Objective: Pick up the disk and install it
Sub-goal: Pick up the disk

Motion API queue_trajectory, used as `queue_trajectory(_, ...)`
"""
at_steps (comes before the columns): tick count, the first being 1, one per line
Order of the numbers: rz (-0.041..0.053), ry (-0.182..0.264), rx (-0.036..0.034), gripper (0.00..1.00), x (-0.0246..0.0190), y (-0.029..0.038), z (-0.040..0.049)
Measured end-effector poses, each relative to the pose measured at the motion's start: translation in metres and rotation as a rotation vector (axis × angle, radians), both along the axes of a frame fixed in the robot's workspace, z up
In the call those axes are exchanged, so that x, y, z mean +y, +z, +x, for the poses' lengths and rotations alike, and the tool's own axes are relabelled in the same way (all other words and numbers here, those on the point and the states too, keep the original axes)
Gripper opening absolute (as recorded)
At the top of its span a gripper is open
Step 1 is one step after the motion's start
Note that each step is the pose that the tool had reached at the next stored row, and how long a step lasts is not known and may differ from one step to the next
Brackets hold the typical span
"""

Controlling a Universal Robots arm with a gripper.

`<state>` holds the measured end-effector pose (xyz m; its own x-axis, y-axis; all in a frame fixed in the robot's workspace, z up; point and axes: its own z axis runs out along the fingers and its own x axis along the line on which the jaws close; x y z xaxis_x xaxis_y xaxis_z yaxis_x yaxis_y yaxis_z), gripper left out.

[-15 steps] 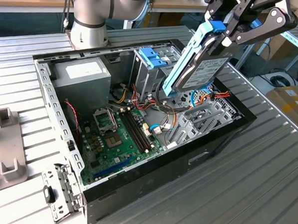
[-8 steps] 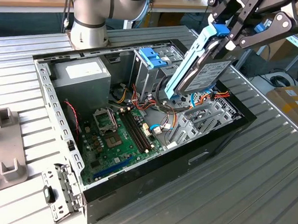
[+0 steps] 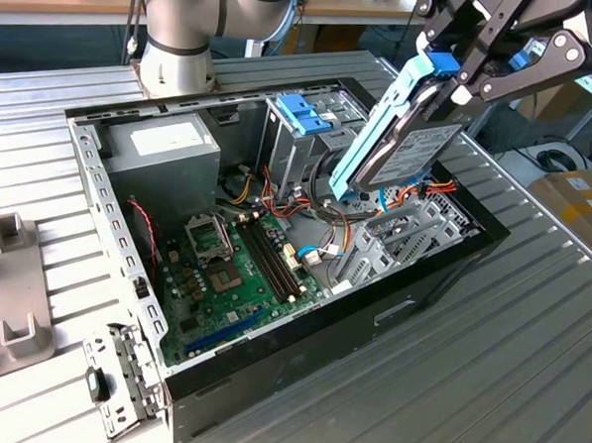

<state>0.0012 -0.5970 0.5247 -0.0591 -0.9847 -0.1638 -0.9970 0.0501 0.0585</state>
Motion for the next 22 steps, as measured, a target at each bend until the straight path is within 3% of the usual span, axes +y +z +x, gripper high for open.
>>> queue_trajectory(8, -0.0053, 0.0, 0.0008, 0.37, -0.0012, -0.0045, 0.0025)
queue_trajectory(10, -0.0293, 0.0, 0.0018, 0.37, -0.0012, -0.0062, 0.0045)
queue_trajectory(12, -0.0462, 0.002, 0.0029, 0.37, -0.0012, -0.0073, 0.0067)
queue_trajectory(14, -0.0559, 0.005, 0.0042, 0.37, -0.0012, -0.0089, 0.0097)
queue_trajectory(22, -0.0568, 0.066, 0.0042, 0.37, -0.0012, -0.0125, 0.019)
